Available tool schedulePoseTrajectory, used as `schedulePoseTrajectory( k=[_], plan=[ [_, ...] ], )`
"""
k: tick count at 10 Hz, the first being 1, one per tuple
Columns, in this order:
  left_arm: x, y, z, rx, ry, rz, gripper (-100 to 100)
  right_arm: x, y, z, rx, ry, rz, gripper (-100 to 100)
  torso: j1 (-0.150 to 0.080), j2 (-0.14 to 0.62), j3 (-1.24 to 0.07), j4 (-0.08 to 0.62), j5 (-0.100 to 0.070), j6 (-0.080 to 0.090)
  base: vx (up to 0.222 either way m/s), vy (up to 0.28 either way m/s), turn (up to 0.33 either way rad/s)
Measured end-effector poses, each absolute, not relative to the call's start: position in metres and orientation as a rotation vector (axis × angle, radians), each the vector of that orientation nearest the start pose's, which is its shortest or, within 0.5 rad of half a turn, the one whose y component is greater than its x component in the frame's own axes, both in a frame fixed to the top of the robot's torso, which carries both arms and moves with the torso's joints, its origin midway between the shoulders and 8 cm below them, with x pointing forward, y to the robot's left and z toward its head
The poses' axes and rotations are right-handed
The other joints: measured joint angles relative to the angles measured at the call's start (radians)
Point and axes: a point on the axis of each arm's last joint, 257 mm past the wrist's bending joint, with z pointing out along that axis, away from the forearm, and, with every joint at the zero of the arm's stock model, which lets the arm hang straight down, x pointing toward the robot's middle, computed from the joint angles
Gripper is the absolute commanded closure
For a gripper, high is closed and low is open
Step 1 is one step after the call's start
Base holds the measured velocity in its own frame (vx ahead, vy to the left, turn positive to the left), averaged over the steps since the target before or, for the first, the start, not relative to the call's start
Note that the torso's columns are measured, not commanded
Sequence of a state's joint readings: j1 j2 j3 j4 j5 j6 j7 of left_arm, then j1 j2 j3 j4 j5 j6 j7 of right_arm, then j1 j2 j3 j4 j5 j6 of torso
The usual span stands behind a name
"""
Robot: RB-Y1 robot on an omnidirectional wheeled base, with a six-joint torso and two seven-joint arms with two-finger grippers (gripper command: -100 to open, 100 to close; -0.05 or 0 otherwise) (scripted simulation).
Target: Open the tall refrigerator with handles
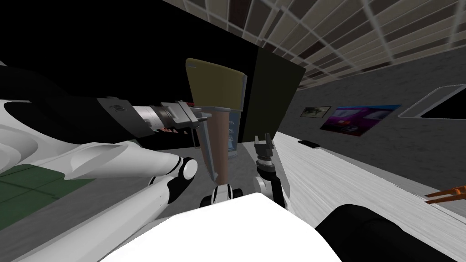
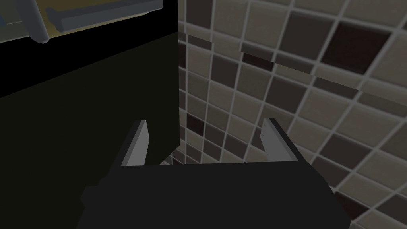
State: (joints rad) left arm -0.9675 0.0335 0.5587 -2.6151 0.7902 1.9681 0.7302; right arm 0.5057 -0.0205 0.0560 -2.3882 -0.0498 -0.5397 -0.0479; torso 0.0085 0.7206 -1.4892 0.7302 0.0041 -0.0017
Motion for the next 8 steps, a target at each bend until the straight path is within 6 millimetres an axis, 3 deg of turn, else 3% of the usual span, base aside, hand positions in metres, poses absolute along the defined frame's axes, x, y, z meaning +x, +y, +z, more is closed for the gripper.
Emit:
schedulePoseTrajectory(
  k=[4, 5, 8],
  plan=[
    [0.365, 0.105, 0.19, -1.462, 1.466, -2.182, 100, 0.314, -0.261, 0.076, 0.583, 0.487, 1.467, 0, -0.001, 0.006, 0.008, -0.003, 0.001, 0.001, -0.099, 0.217, -0.116],
    [0.361, 0.104, 0.19, -1.456, 1.481, -2.192, -100, 0.314, -0.261, 0.076, 0.583, 0.487, 1.467, 0, -0.003, 0.008, 0.01, -0.003, 0.001, 0.0, -0.067, 0.083, 0.036],
    [0.37, 0.102, 0.203, -1.449, 1.496, -2.196, -100, 0.314, -0.261, 0.076, 0.583, 0.487, 1.467, 0, -0.016, 0.015, 0.011, 0.007, -0.007, 0.002, -0.01, -0.039, 0.033]
  ],
)
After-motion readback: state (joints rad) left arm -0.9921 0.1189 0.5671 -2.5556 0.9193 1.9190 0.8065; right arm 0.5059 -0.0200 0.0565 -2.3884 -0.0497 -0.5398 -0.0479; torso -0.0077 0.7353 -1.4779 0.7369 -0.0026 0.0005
